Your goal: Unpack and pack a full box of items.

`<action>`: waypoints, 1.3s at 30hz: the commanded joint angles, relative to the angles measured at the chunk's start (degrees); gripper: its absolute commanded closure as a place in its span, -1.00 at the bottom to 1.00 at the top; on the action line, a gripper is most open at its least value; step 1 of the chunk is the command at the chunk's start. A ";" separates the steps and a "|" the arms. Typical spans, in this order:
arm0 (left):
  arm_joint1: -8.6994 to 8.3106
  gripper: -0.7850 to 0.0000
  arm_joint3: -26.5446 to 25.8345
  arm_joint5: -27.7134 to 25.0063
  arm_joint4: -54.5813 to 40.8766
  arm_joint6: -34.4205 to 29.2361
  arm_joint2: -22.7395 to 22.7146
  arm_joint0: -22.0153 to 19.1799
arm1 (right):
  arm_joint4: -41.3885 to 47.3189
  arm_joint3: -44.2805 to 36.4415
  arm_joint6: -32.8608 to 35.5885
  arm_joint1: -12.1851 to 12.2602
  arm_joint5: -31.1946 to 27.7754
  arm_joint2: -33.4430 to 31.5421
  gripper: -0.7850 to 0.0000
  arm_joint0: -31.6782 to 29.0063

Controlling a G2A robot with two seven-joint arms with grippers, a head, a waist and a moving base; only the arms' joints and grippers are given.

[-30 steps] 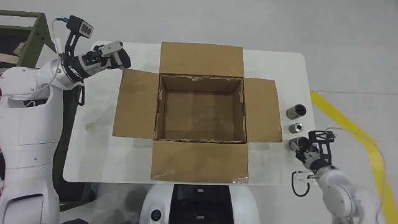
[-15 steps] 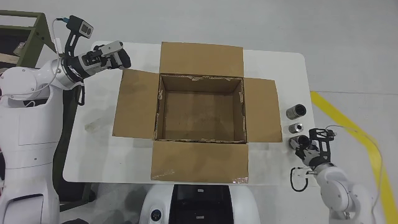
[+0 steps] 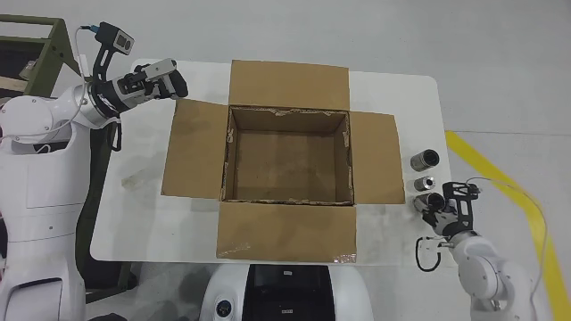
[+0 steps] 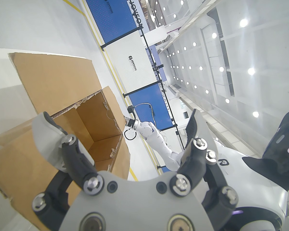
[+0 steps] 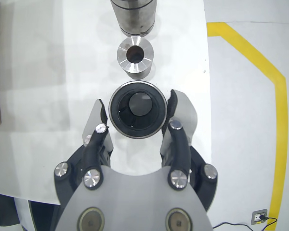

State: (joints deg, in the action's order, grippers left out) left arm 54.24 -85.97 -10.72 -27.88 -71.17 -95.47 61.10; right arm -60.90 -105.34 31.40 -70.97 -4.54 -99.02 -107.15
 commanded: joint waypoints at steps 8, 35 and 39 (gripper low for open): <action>0.00 -1.00 0.00 0.00 0.00 0.00 0.00 0.00 | -0.27 -4.52 -0.61 0.22 0.78 -3.10 -1.00 -3.94; 0.00 -1.00 0.00 0.00 0.00 0.00 0.00 0.00 | -1.95 -0.57 0.58 0.34 1.73 -0.27 -0.95 0.41; 0.00 -1.00 0.00 0.00 0.00 0.00 0.00 0.00 | -2.10 0.02 0.61 0.38 1.71 0.15 0.24 1.20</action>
State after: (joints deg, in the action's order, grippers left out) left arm 54.24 -85.97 -10.72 -27.88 -71.17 -95.47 61.10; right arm -63.04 -105.39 32.05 -70.60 -2.82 -98.92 -106.06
